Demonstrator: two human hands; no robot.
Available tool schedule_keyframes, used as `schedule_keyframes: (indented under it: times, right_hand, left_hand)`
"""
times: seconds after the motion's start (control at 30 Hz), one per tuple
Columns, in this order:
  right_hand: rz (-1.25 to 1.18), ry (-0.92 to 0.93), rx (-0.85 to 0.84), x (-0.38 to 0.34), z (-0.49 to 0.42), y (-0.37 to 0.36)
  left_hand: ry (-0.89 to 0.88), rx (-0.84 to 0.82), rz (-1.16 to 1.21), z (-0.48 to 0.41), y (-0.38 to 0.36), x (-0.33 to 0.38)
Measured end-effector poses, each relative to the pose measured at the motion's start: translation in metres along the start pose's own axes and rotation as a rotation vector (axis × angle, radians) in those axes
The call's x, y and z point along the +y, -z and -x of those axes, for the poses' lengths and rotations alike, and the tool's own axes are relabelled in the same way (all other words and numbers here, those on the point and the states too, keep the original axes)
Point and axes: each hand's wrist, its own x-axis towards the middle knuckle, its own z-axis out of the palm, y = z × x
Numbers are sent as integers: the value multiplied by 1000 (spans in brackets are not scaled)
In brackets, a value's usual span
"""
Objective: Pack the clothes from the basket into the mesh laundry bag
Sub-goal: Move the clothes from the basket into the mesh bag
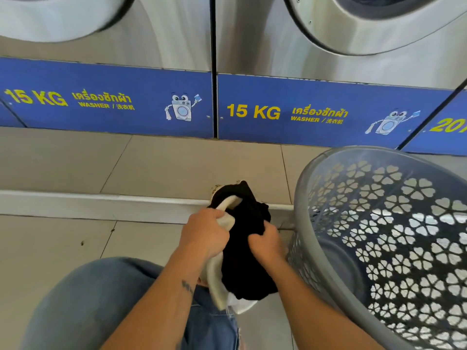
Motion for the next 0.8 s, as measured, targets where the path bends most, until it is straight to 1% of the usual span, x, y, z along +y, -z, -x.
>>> schedule_keyframes:
  times: [0.07,0.13,0.2,0.23,0.27,0.3,0.37,0.43,0.5,0.57,0.6,0.63,0.67,0.7,0.8]
  right_hand:
    - [7,143,132,-13,5,9]
    - [116,392,197,-20,21,12]
    - [297,716,183,-14,37,8]
    - [420,848,153,-7,42,3]
    - [539,896,74,-3,46,-1]
    - [645,865,-34,-1,49,-3]
    - [783,683,-240,-4,52,-4]
    - [783,515,-361,-17,49,-6]
    - [674,387,-458,-34,46,-9]
    - [414,257,-539,-46,45,-10]
    - [277,215,-528,-47,44,-9]
    - [174,208,-478,-45,45,-7]
    - [112,236,-413,-42,48,-4]
    - [99,294,-344,-37,50,-2]
    - [192,454,-205,-27,56,1]
  left_hand:
    - [-3,70,73,-2,1,4]
    - [8,125,167,-4,3,5]
    - [25,159,267,-7,5,4]
    - [23,165,298,-7,5,4]
    - [13,164,312,-6,6,3]
    - [4,151,311,-5,6,2]
    - [-15,111,295,-1,4,1]
    - [-24,83,270,2,3,-1]
    - [-22,94,251,3,5,-2]
    - [-4,124,231,4,6,-2]
    - [6,143,220,4,6,-2]
    - [16,160,212,4,7,-2]
    - [20,174,212,3,6,-3]
    - [26,177,216,3,6,-3]
    - [34,175,224,-1,4,-3]
